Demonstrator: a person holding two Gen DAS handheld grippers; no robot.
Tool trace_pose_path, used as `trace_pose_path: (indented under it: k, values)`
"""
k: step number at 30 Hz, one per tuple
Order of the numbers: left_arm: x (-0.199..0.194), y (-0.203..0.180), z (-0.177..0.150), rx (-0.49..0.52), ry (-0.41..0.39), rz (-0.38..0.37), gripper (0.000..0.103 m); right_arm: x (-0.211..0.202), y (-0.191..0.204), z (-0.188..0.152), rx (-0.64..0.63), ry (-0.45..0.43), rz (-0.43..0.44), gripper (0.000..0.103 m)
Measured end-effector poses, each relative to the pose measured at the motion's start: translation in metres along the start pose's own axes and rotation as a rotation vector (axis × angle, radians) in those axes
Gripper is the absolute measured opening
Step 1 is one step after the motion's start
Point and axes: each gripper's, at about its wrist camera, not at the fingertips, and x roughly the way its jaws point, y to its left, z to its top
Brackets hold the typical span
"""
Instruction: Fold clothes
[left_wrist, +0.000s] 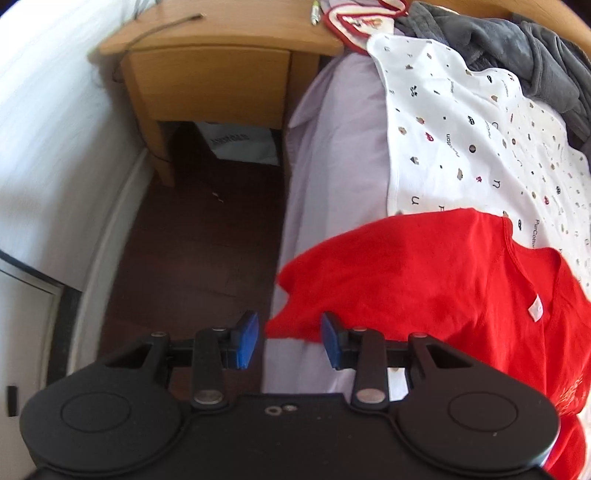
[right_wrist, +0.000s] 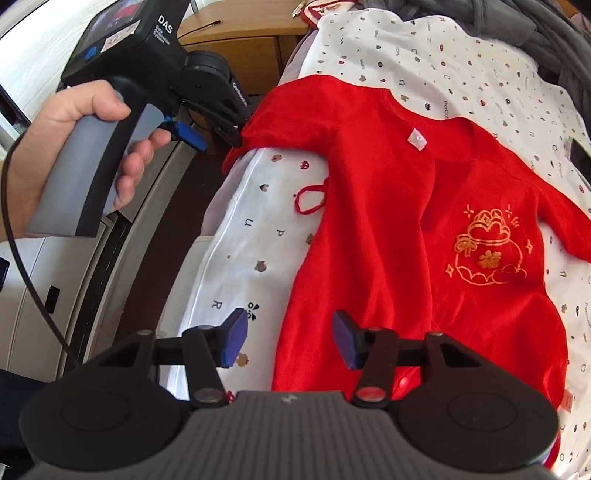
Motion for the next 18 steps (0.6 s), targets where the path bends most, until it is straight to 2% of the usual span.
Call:
trace_pose_path:
  k: [3,6,12,18]
  values:
    - [0.009,0.005,0.004,0.004,0.021,-0.043,0.036,0.006,0.0,0.007,-0.01,0.021,0.004,0.055]
    - [0.011,0.005,0.007,0.052,0.016,-0.073,0.036,0.011,-0.002,0.014,-0.011,0.034,0.002,0.055]
    - [0.019,0.006,0.01,0.057,0.028,-0.114,0.032,0.018,-0.002,0.024,-0.007,0.059,-0.027,0.055]
    - [0.019,-0.004,0.01,0.104,0.028,-0.111,0.02,0.021,0.0,0.008,0.027,0.128,-0.088,0.055]
